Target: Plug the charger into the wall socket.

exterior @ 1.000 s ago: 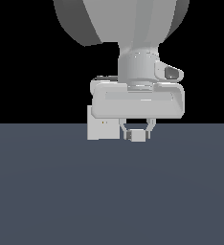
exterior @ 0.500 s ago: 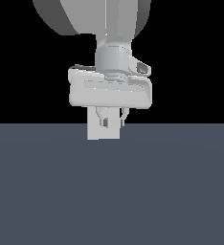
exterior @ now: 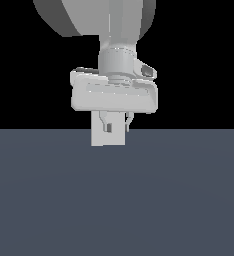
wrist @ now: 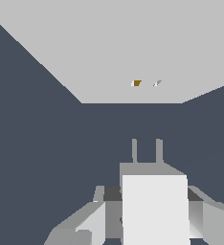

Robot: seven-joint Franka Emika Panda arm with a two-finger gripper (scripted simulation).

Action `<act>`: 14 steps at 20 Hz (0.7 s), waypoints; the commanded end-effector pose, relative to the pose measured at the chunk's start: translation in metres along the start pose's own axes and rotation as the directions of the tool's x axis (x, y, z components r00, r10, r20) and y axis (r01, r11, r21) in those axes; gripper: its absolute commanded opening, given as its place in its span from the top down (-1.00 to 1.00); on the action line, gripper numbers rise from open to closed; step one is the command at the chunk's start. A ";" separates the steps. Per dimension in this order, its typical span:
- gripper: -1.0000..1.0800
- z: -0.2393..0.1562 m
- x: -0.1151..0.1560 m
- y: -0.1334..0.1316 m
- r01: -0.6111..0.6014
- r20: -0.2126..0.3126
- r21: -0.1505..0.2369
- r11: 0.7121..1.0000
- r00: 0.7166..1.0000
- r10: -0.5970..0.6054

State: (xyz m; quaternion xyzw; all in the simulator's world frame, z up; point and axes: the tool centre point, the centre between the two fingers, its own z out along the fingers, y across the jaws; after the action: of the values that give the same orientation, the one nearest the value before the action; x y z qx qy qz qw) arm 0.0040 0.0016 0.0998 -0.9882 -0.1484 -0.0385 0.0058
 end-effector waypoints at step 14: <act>1.00 0.003 0.040 0.000 0.000 0.000 0.000 1.000 1.000 0.000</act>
State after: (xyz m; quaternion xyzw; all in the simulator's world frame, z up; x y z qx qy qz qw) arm 0.0369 0.0122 0.0998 -0.9881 -0.1485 -0.0385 0.0058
